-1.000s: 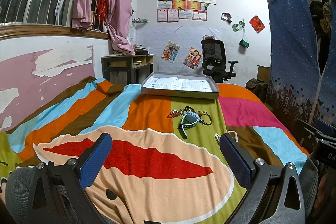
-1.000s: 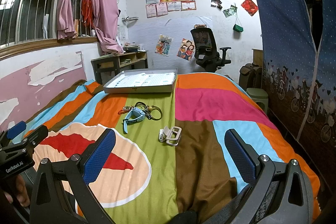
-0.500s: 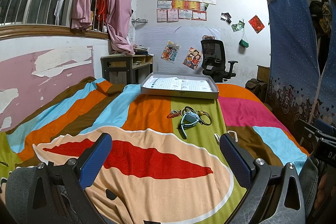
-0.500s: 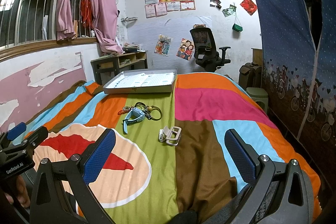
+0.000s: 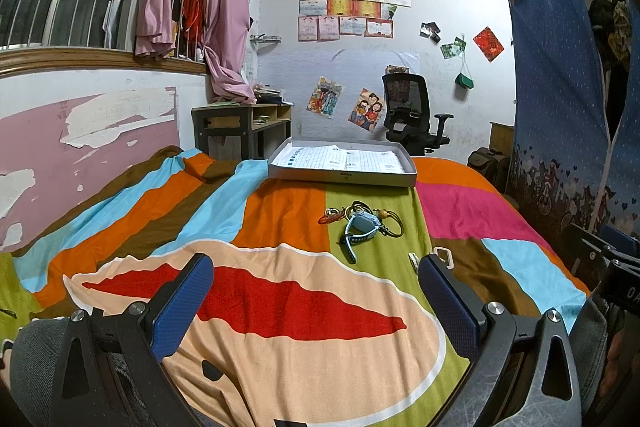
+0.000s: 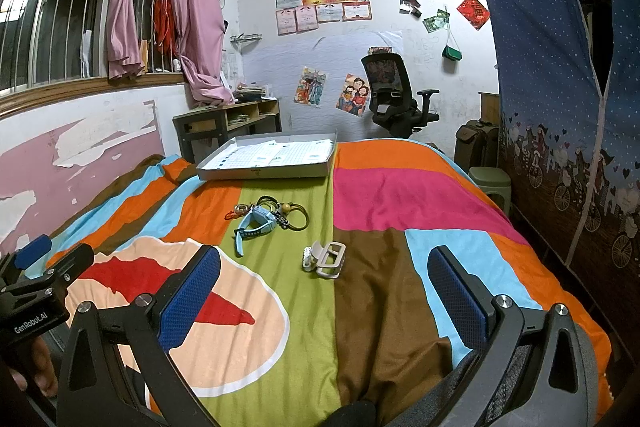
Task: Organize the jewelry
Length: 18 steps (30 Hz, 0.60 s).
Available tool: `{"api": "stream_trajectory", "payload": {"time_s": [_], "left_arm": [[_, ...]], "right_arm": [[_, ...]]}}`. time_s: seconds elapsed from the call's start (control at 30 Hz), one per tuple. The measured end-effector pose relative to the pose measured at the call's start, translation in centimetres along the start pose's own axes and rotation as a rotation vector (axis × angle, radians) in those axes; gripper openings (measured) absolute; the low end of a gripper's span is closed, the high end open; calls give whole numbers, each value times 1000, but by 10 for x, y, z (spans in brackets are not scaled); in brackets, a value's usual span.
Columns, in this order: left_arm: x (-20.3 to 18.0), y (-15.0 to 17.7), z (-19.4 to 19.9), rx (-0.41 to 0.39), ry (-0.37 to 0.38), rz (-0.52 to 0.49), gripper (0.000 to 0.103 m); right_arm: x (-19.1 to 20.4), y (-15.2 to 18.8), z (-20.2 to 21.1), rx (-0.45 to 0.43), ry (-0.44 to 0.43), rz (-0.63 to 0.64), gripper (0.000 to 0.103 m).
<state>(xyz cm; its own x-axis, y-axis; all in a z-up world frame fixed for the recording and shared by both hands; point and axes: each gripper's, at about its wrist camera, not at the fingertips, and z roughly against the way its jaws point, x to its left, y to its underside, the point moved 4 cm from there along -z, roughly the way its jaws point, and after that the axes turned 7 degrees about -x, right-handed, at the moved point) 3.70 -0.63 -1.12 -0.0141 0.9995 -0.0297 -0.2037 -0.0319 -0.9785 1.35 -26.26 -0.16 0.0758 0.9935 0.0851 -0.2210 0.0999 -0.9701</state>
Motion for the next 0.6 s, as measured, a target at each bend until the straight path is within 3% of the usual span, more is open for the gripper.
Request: {"api": "stream_trajectory", "payload": {"time_s": [0.2,0.3,0.4,0.6], "left_arm": [[1,0,2,7,13,12,103],[-2,-5,-3,19,31,3,103],[-4,-13,-14,36,55,-25,103],[3,-35,-64,116,89,-19,103]], "right_arm": [[0,-5,10,-18,-4,-9,102],[3,-22,11,-60,2,21,102],[6,-49,13,-155,-10,83,102],[17,-95,-14,-242,-26,94,102]]}}
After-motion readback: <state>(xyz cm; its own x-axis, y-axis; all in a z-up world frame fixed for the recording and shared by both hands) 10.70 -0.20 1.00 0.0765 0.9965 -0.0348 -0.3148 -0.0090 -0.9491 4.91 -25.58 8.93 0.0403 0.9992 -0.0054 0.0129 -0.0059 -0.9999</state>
